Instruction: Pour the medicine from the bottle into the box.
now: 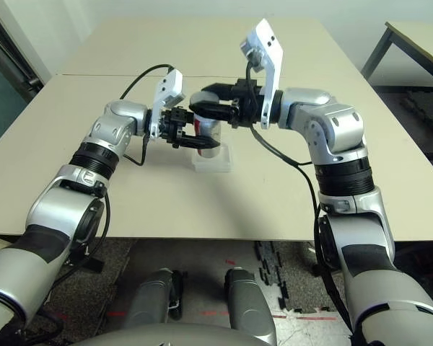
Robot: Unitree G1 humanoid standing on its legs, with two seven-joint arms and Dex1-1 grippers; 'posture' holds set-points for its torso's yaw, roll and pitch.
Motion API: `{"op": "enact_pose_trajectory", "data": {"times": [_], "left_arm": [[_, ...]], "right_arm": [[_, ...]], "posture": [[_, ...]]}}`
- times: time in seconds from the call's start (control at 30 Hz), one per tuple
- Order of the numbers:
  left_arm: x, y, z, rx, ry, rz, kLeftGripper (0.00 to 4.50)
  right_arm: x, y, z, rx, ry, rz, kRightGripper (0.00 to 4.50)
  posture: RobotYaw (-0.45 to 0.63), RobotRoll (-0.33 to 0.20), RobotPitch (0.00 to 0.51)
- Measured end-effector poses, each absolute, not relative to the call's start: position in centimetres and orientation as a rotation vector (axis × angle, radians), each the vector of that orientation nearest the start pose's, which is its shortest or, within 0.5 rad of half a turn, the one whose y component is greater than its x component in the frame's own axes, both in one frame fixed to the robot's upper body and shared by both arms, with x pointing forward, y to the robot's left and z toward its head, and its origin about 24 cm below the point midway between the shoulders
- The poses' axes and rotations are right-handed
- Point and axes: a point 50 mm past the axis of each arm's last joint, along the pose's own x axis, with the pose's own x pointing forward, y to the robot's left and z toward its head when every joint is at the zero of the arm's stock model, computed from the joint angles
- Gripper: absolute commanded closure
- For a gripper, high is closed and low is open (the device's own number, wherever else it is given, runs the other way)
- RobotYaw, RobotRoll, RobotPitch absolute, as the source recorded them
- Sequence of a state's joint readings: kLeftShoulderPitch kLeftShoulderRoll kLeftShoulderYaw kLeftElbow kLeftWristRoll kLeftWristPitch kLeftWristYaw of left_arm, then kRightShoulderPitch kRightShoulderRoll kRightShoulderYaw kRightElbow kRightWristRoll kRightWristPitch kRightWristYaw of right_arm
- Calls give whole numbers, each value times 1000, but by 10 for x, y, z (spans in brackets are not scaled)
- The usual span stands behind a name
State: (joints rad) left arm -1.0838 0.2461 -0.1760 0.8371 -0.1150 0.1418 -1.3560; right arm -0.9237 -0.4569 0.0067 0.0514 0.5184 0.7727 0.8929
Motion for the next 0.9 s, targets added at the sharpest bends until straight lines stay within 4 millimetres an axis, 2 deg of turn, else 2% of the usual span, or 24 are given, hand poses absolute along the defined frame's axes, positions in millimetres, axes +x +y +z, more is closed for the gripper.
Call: {"op": "enact_pose_trajectory", "data": {"times": [0.13,0.27,0.47,0.67,0.9], "left_arm": [[370,78,178,311,140,-1499,1678],[370,78,177,309,142,-1499,1678],[373,81,179,309,127,-1451,1678],[378,93,185,293,92,-1349,1678],[383,105,191,264,64,-1257,1678]], "right_arm": [[330,-122,258,-65,-46,1129,1924],[342,-131,250,-82,-38,1012,1924],[359,-149,227,-47,-13,795,1924],[374,-161,214,-28,-29,599,1924],[381,-177,186,6,3,437,1924]], "posture": [[-36,0,85],[-29,0,89],[-13,0,89],[6,0,83],[20,0,80]]}}
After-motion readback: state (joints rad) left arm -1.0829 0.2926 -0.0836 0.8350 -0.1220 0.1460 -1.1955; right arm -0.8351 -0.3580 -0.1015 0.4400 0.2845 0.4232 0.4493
